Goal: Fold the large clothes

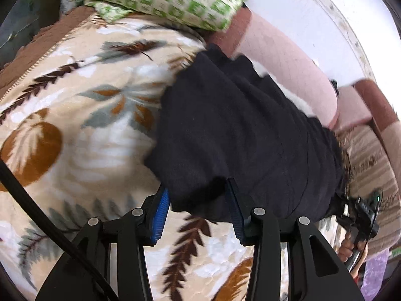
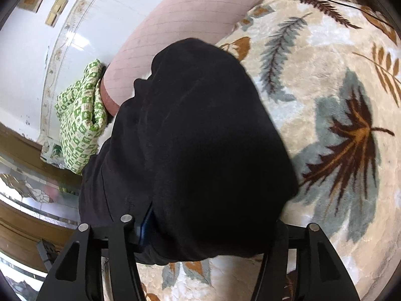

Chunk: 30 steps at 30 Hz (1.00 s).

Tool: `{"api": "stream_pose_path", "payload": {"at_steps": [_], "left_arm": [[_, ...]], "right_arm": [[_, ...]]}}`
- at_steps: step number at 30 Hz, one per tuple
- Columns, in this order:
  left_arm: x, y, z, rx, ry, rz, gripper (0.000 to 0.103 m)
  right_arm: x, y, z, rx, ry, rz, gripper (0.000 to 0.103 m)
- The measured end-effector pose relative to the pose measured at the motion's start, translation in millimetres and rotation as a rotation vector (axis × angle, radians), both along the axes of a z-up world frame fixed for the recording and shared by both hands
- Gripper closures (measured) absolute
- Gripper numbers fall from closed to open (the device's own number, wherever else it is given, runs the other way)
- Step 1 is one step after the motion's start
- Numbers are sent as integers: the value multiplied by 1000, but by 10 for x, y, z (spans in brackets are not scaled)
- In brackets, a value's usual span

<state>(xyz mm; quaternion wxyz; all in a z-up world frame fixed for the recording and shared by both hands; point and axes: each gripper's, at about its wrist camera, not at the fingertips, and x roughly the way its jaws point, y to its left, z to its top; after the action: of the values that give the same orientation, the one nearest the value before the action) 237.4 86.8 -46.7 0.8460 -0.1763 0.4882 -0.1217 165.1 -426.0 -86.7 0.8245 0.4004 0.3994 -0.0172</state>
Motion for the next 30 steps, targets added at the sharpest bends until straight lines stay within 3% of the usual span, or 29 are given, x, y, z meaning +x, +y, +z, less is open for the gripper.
{"api": "stream_pose_path", "payload": {"at_steps": [4, 9, 11, 16, 19, 22, 24, 30], "left_arm": [[30, 226, 110, 61, -65, 112, 52], [90, 50, 160, 73, -81, 107, 49], [129, -89, 168, 86, -85, 94, 47], [249, -502, 108, 126, -108, 65, 42], [370, -684, -9, 202, -109, 58, 34], [464, -730, -91, 250, -98, 78, 21], [528, -693, -133, 244, -69, 101, 13], [423, -600, 9, 183, -78, 122, 13]], "right_arm": [[-185, -196, 162, -65, -20, -93, 33], [-265, -222, 371, -199, -76, -223, 31], [-194, -106, 466, -245, -113, -206, 31], [190, 537, 582, -346, -187, -34, 43], [447, 846, 508, -434, -174, 27, 44], [591, 1028, 298, -559, -112, 35, 43], [646, 1031, 199, -571, -93, 31, 42], [553, 1073, 322, -632, -113, 0, 41]]}}
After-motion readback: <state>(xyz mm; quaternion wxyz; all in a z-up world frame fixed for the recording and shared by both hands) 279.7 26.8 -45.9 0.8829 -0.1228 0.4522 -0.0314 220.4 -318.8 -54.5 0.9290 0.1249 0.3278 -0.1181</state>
